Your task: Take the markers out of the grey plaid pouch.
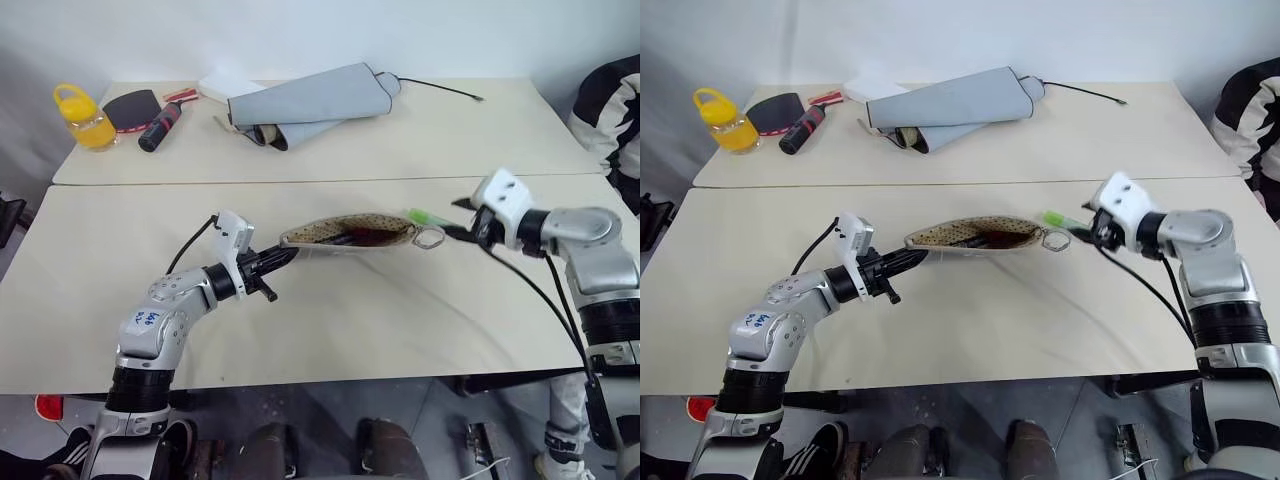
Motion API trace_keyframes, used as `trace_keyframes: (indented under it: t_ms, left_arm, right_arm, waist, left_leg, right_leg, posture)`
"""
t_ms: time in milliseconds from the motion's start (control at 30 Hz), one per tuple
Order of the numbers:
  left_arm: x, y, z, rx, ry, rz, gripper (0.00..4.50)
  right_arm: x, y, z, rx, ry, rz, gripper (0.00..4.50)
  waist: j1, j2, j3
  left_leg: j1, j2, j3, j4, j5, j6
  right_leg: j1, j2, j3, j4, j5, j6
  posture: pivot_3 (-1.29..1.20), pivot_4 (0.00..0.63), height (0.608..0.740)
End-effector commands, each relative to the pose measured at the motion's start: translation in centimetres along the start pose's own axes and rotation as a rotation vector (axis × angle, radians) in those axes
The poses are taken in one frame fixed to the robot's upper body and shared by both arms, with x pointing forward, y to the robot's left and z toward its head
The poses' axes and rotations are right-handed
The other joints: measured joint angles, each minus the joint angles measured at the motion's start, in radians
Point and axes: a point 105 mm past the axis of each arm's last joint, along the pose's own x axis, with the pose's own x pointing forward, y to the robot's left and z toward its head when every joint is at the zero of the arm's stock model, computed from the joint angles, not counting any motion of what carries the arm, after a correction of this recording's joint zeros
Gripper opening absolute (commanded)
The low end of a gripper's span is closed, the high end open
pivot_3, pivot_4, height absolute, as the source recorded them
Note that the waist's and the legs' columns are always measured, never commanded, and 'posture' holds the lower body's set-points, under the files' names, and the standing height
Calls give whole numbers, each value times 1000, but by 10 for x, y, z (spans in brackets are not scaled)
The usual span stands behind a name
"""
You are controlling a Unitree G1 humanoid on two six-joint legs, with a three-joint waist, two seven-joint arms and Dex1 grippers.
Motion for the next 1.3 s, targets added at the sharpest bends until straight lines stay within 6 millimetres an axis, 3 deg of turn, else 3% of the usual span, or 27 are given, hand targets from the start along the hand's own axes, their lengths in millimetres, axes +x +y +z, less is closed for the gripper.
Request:
trace_keyframes:
  t_ms: [33, 133, 233, 333, 433, 500, 633, 800, 967, 1033, 1133, 1300]
  left_arm:
    - [5, -10, 16, 8, -61, -31, 0]
    - [10, -13, 16, 8, -57, -35, 0]
    - [13, -16, 17, 5, -57, -37, 0]
    - [13, -20, 19, -68, -64, -66, 0]
    - [11, -21, 25, -131, -101, -72, 0]
    - [10, -21, 26, -143, -106, -73, 0]
    - [11, -29, 23, -161, -64, -111, 0]
    - [13, -48, 14, -167, 21, -210, 0]
    - [5, -74, 16, -240, 51, -375, 0]
    - [1, -80, 11, -268, 86, -418, 0]
    - [2, -80, 5, -328, 112, -419, 0]
    - [11, -68, -10, -273, 138, -333, 0]
  right_arm:
    - [0, 18, 63, -24, -216, 82, 2731]
    - [4, 30, 88, -47, -290, 110, 2731]
    - [4, 52, 103, -43, -333, 228, 2142]
    - [14, 86, 102, -111, -297, 350, 1129]
    - [33, 94, 87, -112, -256, 336, 80]
    - [44, 95, 79, -103, -230, 314, 32]
    - [54, 94, 48, -306, -72, 311, 32]
    - [30, 79, 33, -467, 96, 403, 32]
    - [14, 85, 57, -495, 112, 517, 32]
    - [9, 89, 58, -506, 163, 573, 32]
    - [7, 100, 47, -471, 250, 649, 32]
    - [33, 103, 20, -460, 317, 617, 32]
  waist:
    - [1, 0, 0]
    - [4, 0, 0]
    - [10, 0, 0]
    - [6, 0, 0]
    - [4, 0, 0]
    - [3, 0, 0]
    - [6, 0, 0]
    - [7, -1, 0]
    - [-7, 0, 0]
    - [-13, 0, 0]
    - [-15, 0, 0]
    - [-15, -1, 0]
  left_leg:
    - [0, 0, 0, 0, 0, 0]
    - [0, 0, -1, 0, 0, 0]
    - [-1, -1, -1, 0, 0, 0]
    - [-1, -1, -1, 0, -1, 0]
    - [0, -1, -1, 0, -1, 0]
    - [0, -1, -1, 0, -1, 0]
    - [0, -1, 0, 1, -1, 0]
    - [-2, -2, -1, 1, -1, 0]
    - [-1, 0, 0, -1, -1, 0]
    - [0, 0, -1, -2, 0, -1]
    - [1, 0, -1, -2, 0, -1]
    - [1, -1, -1, -1, 0, -1]
  right_leg:
    - [0, 0, 0, 0, 0, 0]
    - [0, 0, 0, 0, 0, 0]
    - [0, -1, 0, 0, 0, 0]
    - [0, -1, -1, 0, 0, 0]
    - [0, 0, -1, 0, 0, 0]
    - [0, 0, -1, 0, 0, 0]
    - [0, 0, 0, 1, 0, 0]
    - [0, -1, -1, -1, 0, 1]
    - [0, 1, 0, -2, 0, 1]
    - [0, 1, 0, -1, 0, 0]
    - [0, 1, 0, -1, 0, 0]
    - [1, 0, 1, -1, 0, 0]
  posture:
    - [0, 150, 740]
    - [0, 150, 740]
    - [0, 150, 740]
    - [0, 150, 740]
    - [0, 150, 740]
    - [0, 150, 740]
    - [0, 150, 740]
    - [0, 150, 740]
    - [0, 150, 740]
    - [0, 150, 740]
    - [0, 150, 740]
    - [0, 150, 740]
